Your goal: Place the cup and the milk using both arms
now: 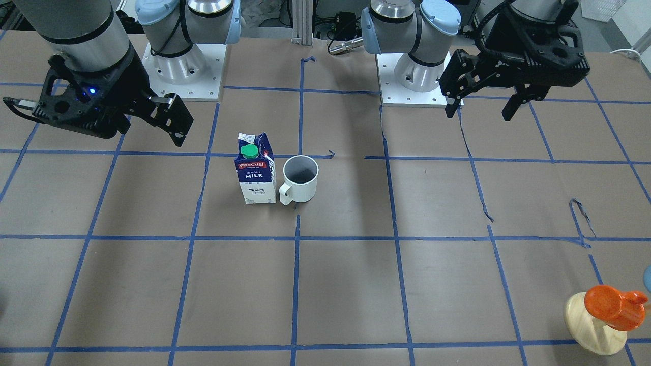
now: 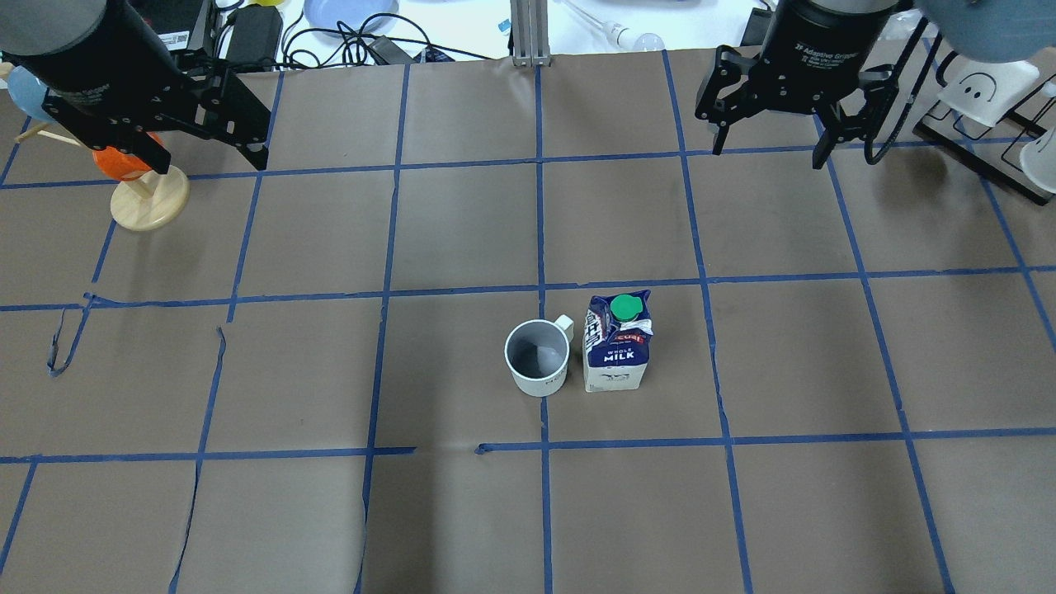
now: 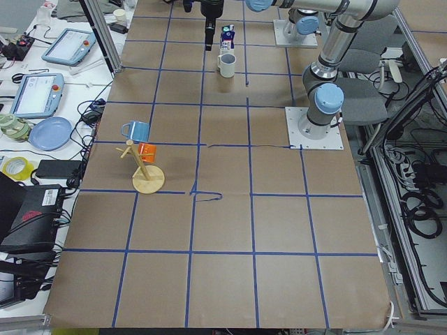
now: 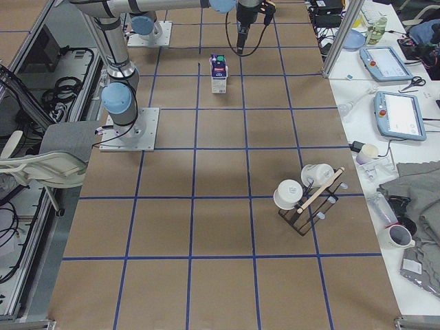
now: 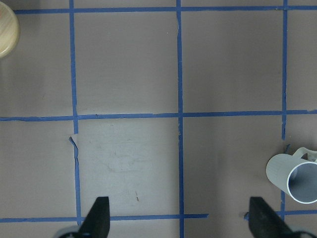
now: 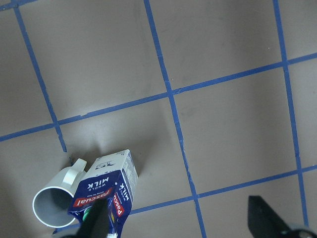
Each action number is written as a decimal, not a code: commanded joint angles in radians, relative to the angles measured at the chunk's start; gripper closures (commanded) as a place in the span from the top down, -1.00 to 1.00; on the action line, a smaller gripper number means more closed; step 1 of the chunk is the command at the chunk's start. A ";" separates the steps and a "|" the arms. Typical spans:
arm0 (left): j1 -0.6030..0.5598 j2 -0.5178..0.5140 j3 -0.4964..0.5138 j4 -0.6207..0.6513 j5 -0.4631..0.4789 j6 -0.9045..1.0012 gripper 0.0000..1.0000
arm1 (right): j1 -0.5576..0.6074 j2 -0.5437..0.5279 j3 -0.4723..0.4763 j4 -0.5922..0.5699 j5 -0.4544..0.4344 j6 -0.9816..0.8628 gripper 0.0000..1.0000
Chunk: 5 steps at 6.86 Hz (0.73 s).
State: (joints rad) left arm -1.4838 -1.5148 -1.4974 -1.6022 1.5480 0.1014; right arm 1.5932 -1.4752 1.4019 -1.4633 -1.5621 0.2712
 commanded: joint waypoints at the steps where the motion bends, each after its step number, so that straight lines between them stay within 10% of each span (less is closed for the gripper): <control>1: -0.001 -0.001 0.000 0.004 -0.002 0.000 1.00 | 0.001 -0.001 -0.024 -0.020 -0.024 -0.051 1.00; 5: -0.001 -0.001 -0.014 0.007 -0.003 0.001 1.00 | 0.082 0.004 -0.047 -0.006 -0.026 -0.250 1.00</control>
State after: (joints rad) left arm -1.4854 -1.5157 -1.5086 -1.5956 1.5446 0.1026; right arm 1.6542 -1.4749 1.3521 -1.4696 -1.5833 0.0405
